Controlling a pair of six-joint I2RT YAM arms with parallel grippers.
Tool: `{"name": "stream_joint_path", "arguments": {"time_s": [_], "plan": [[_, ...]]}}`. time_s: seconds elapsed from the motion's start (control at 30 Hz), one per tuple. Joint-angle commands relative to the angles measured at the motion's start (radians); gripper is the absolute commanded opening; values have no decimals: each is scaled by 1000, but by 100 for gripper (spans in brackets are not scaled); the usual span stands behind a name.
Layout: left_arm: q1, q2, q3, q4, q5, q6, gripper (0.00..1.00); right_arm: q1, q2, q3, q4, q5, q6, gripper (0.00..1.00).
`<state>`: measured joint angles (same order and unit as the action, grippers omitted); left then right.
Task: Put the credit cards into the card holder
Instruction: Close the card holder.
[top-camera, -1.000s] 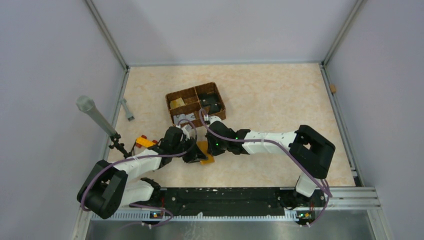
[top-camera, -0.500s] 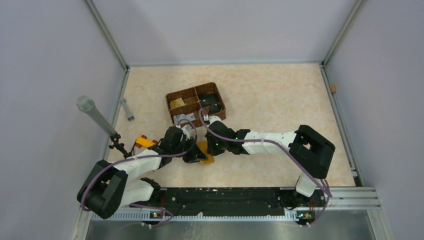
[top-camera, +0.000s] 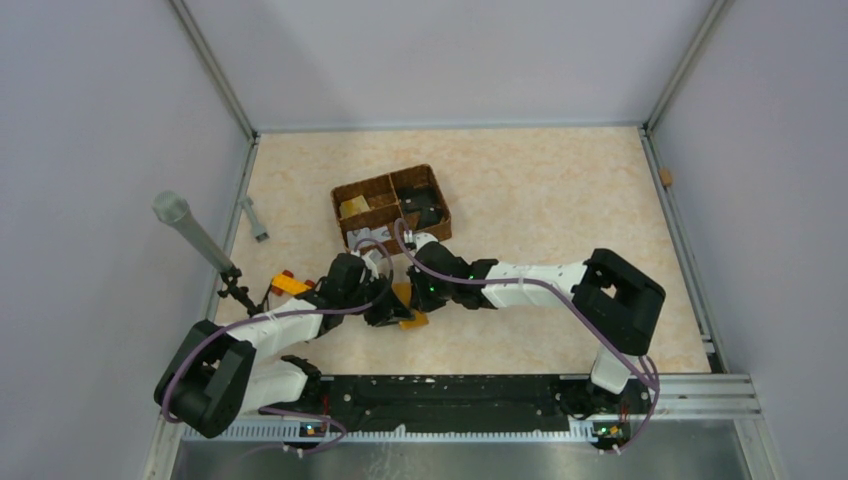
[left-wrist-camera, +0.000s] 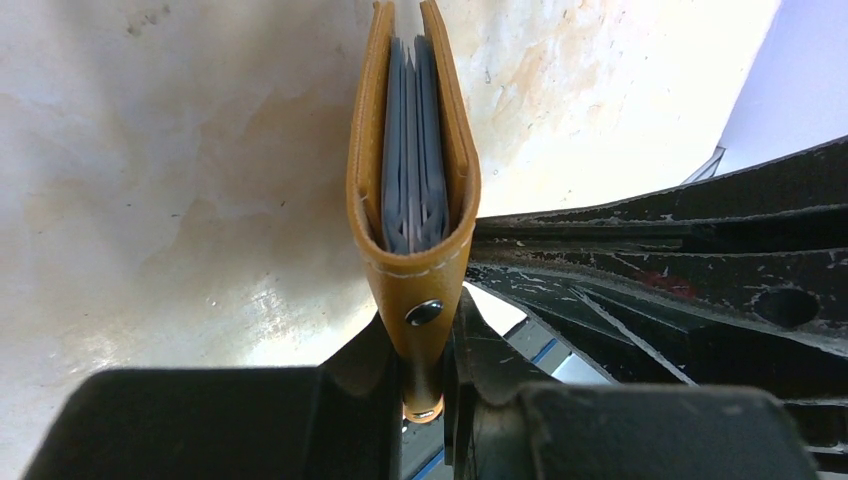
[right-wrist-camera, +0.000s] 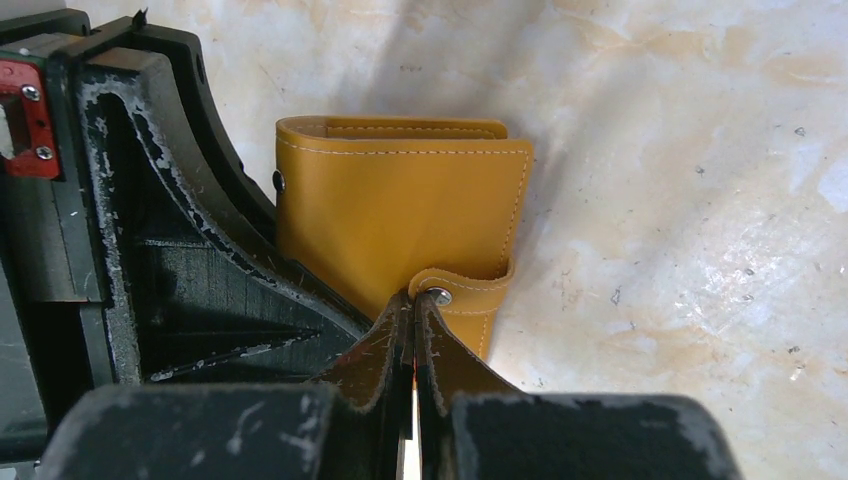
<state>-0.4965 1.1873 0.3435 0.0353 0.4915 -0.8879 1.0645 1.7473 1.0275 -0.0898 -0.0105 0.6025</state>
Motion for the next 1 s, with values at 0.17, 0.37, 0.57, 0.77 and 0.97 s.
{"name": "stream_joint_path", "arguments": {"time_s": [0.17, 0.37, 0.57, 0.77, 0.97], "plan": [[-5, 4, 0, 37, 4, 56, 0, 5, 25, -20, 113, -58, 27, 0], [6, 47, 13, -27, -20, 109, 0, -37, -34, -57, 93, -22, 28, 0], [23, 85, 44, -88, -7, 175, 0, -69, -37, -98, 164, -102, 41, 0], [40, 133, 66, -105, 23, 237, 0, -118, -31, -158, 269, -194, 61, 0], [46, 158, 78, -111, 51, 283, 0, -142, 4, -164, 280, -212, 46, 0]]}}
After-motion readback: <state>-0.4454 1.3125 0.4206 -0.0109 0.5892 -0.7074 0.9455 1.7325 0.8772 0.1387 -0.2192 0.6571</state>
